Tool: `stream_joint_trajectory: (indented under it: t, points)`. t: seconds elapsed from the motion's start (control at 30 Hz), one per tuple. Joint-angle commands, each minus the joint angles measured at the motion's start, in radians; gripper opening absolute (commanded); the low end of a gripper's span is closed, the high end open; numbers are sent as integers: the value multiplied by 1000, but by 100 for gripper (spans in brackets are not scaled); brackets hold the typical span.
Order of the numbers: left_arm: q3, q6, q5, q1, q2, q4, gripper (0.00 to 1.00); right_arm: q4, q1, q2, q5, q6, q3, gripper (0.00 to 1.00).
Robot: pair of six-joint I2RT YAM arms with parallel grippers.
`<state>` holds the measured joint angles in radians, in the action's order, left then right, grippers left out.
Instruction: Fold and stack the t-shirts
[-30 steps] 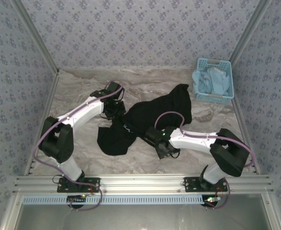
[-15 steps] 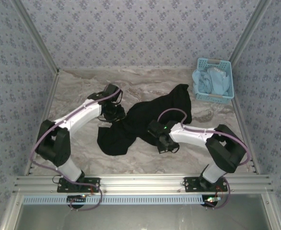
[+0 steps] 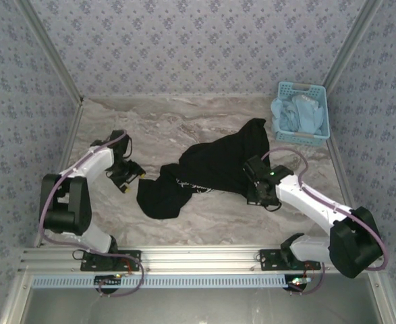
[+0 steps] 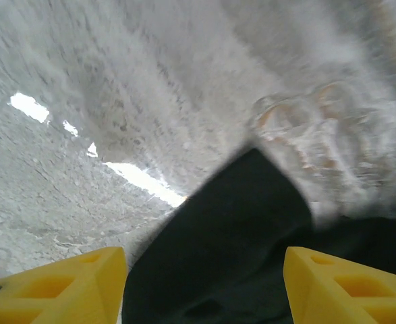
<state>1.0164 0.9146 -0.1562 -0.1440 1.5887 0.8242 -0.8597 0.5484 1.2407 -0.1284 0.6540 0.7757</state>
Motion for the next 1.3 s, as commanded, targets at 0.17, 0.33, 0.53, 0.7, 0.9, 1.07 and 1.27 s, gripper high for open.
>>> stream_joint_trajectory:
  t: [0.17, 0.33, 0.53, 0.7, 0.9, 1.07, 1.27]
  points:
    - [84, 161, 18, -37, 97, -57, 59, -17, -13, 13, 33, -16, -14, 0]
    - [84, 193, 44, -60, 168, -58, 56, -9, -16, 16, 37, -53, -13, 0]
    - [81, 202, 40, -84, 276, -86, 46, -7, -19, 1, 33, -47, -18, 0]
    - [25, 199, 53, -97, 298, -112, 22, -15, -27, -31, 11, -54, 13, 0]
    - [52, 177, 109, -66, 204, -94, 0, -7, -70, -49, 17, -93, 94, 0]
    - [260, 88, 284, 0, 28, 33, 0, 43, -176, -41, 46, -170, 279, 0]
    - [564, 52, 401, 74, -64, 110, 0, 112, -326, 67, 118, -227, 631, 0]
